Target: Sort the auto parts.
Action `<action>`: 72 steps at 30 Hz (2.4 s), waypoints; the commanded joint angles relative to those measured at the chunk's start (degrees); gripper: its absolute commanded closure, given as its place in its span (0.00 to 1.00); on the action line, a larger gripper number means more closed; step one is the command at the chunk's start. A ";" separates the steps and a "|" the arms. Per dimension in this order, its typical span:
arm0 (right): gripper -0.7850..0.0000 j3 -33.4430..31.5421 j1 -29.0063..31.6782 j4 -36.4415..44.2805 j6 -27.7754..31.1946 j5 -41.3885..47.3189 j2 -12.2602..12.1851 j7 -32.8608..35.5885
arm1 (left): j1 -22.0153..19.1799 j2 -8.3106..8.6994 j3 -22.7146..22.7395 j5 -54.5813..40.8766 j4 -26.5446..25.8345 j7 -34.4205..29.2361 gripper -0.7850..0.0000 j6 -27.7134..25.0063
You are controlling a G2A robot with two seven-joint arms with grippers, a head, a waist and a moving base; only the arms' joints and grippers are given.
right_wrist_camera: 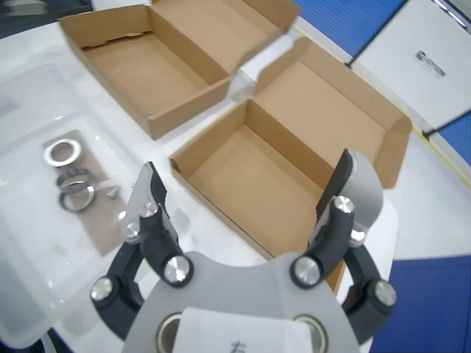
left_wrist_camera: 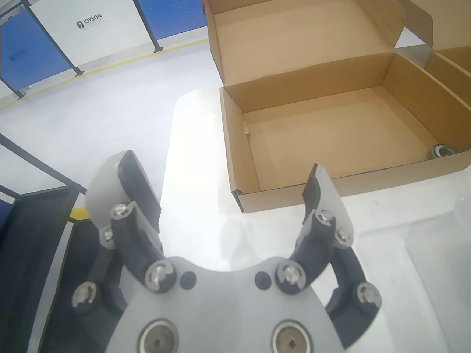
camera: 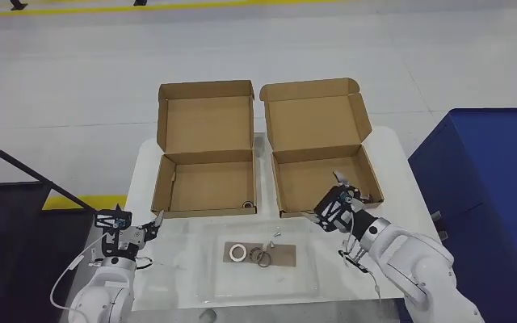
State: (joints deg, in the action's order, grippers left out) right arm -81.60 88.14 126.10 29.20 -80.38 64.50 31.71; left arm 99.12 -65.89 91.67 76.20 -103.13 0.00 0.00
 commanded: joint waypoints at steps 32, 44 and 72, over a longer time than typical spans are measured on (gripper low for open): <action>0.00 51.54 -49.70 -19.14 28.80 -9.45 1.61 4.45 | 0.00 0.00 0.00 0.00 0.00 0.00 0.00 0.00; 0.00 57.92 -55.69 -24.34 28.80 -9.54 0.87 -6.34 | 0.00 0.00 0.00 0.00 0.00 0.00 0.00 0.00; 1.00 71.86 -69.26 -48.59 28.23 43.89 9.71 15.18 | 0.00 0.00 0.00 0.00 0.00 0.00 0.00 0.00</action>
State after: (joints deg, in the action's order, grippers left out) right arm -9.74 19.17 78.88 57.85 -40.09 73.01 42.67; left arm 99.12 -65.89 91.67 76.20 -103.13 0.00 0.00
